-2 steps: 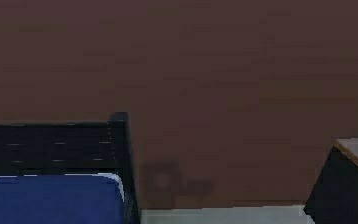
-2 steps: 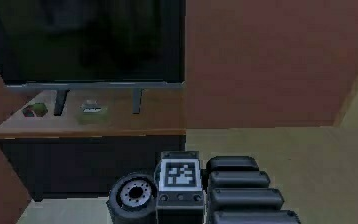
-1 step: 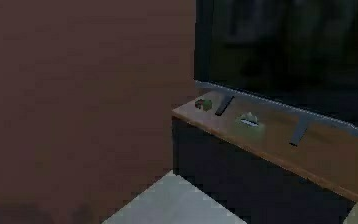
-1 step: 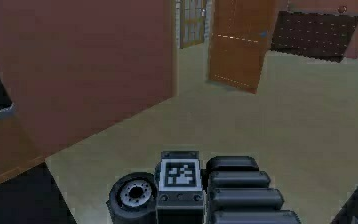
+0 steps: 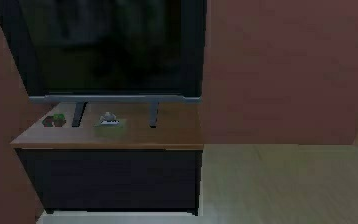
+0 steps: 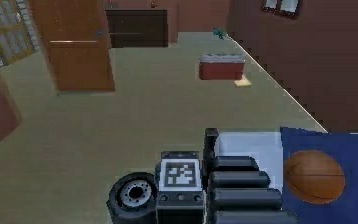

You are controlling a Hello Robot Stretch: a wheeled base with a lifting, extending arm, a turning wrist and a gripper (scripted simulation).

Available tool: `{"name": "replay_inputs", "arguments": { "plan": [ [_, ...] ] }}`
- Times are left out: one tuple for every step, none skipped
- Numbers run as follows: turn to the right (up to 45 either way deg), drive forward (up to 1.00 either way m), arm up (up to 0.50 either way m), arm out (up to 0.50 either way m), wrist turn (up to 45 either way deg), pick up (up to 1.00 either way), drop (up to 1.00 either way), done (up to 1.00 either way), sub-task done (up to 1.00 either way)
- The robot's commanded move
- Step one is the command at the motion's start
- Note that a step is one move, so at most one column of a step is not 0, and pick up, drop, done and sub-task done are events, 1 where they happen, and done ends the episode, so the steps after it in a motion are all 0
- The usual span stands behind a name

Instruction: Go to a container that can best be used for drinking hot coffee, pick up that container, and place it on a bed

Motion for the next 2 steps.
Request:
{"name": "replay_inputs", "arguments": {
  "plan": [
    [0.0,0.35,0.0,0.0,0.0,0.0,0.0,0.0,0.0],
    [45.0,0.0,0.0,0.0,0.0,0.0,0.0,0.0,0.0]
  ]
}}
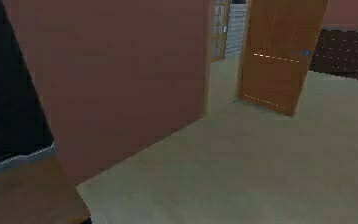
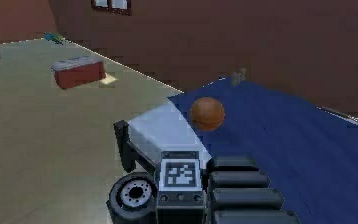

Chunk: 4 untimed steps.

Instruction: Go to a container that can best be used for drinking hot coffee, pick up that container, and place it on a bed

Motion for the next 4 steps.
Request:
{"name": "replay_inputs", "arguments": {
  "plan": [
    [36.0,0.0,0.0,0.0,0.0,0.0,0.0,0.0,0.0],
    [0.0,0.05,0.0,0.0,0.0,0.0,0.0,0.0,0.0],
    [-45.0,0.0,0.0,0.0,0.0,0.0,0.0,0.0,0.0],
    [-45.0,0.0,0.0,0.0,0.0,0.0,0.0,0.0,0.0]
  ]
}}
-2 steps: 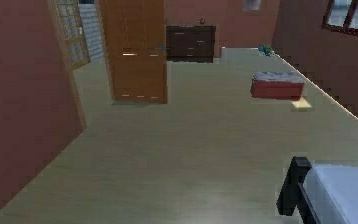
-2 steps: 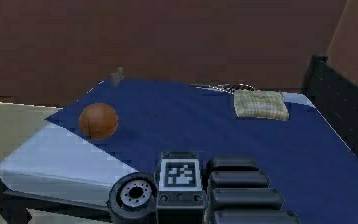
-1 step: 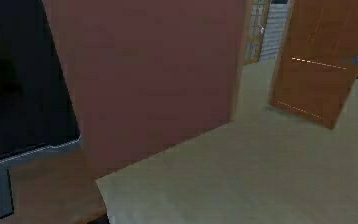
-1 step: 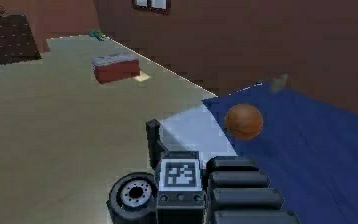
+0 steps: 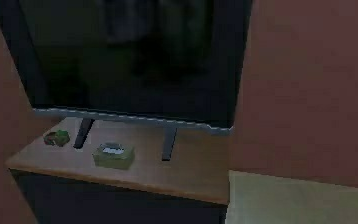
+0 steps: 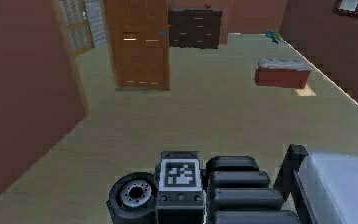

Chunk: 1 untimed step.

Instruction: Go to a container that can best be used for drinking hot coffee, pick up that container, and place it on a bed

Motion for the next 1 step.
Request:
{"name": "replay_inputs", "arguments": {
  "plan": [
    [-45.0,0.0,0.0,0.0,0.0,0.0,0.0,0.0,0.0]
  ]
}}
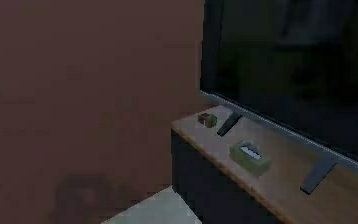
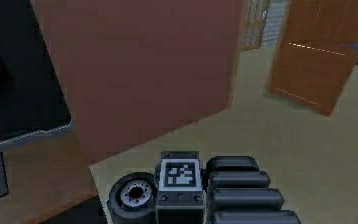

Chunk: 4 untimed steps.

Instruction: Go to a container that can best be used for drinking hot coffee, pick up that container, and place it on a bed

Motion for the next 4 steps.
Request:
{"name": "replay_inputs", "arguments": {
  "plan": [
    [-30.0,0.0,0.0,0.0,0.0,0.0,0.0,0.0,0.0],
    [-45.0,0.0,0.0,0.0,0.0,0.0,0.0,0.0,0.0],
    [-21.0,0.0,0.0,0.0,0.0,0.0,0.0,0.0,0.0],
    [0.0,0.3,0.0,0.0,0.0,0.0,0.0,0.0,0.0]
  ]
}}
